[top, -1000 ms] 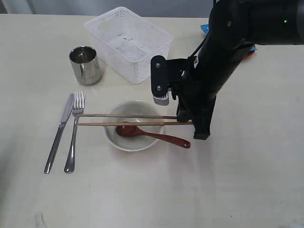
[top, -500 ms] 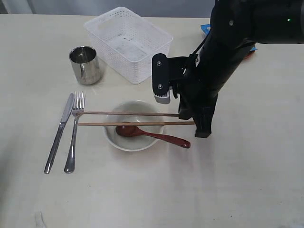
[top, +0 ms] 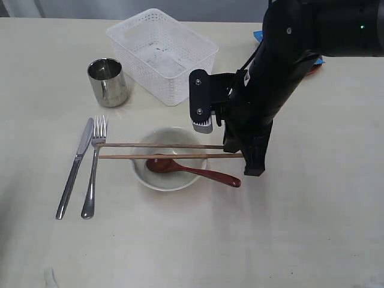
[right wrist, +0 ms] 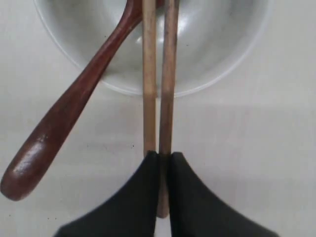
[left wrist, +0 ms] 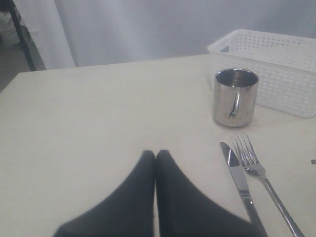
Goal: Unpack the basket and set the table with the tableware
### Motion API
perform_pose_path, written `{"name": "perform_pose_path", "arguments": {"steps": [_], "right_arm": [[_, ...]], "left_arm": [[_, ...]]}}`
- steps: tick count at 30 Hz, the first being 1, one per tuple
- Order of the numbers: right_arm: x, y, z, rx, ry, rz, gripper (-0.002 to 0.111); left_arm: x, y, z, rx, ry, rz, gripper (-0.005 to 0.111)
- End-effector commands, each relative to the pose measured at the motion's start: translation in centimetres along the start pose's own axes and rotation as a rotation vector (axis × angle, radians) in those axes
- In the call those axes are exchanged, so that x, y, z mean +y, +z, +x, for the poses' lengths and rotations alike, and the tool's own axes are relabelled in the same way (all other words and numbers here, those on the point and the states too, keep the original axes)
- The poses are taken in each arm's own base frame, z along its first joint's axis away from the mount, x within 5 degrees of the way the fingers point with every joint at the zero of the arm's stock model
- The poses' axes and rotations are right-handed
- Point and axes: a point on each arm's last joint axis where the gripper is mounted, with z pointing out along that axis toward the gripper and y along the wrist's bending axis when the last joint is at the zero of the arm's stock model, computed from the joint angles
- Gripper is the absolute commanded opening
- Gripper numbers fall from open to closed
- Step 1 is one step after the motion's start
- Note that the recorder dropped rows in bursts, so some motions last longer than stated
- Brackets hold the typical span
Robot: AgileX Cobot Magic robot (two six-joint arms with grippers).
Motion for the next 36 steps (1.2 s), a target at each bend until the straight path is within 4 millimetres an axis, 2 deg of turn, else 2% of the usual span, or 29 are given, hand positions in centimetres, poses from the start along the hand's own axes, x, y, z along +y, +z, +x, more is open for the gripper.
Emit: {"name": "perform_pose_path", "arguments": {"steps": [1, 3, 4, 10, 18, 29, 36], "right_arm": [[0.1, -0.3, 0.0, 0.002, 0.001, -0.002, 0.022], [0.0, -0.3, 0.0, -0.004, 0.009, 0.009, 0.03], [0.0, -0.3, 0.0, -0.005, 0.009, 0.01, 0.03], [0.0, -0.6, -0.1, -0.014, 0.006, 0.029, 0.03], [-0.3, -2.6, -0.5, -0.076, 0.023, 0.13, 0.03], [-0.7, -2.7, -0.1, -0.053, 0.038, 0.172, 0.03], [-1.7, -2.9, 0.3, -0.019, 0.072, 0.279, 0.03]], "left_arm": [[0.0, 0.0, 0.1, 0.0, -0.005, 0.006, 0.0], [0.0, 0.0, 0.1, 0.0, -0.005, 0.006, 0.0], [0.0, 0.0, 0.1, 0.0, -0.005, 0.006, 0.0], [0.0, 0.0, 0.1, 0.0, -0.005, 0.006, 0.0], [0.0, 0.0, 0.1, 0.0, -0.005, 0.006, 0.0], [0.0, 0.0, 0.1, 0.0, -0.005, 0.006, 0.0], [0.0, 0.0, 0.1, 0.0, -0.005, 0.006, 0.0]]}}
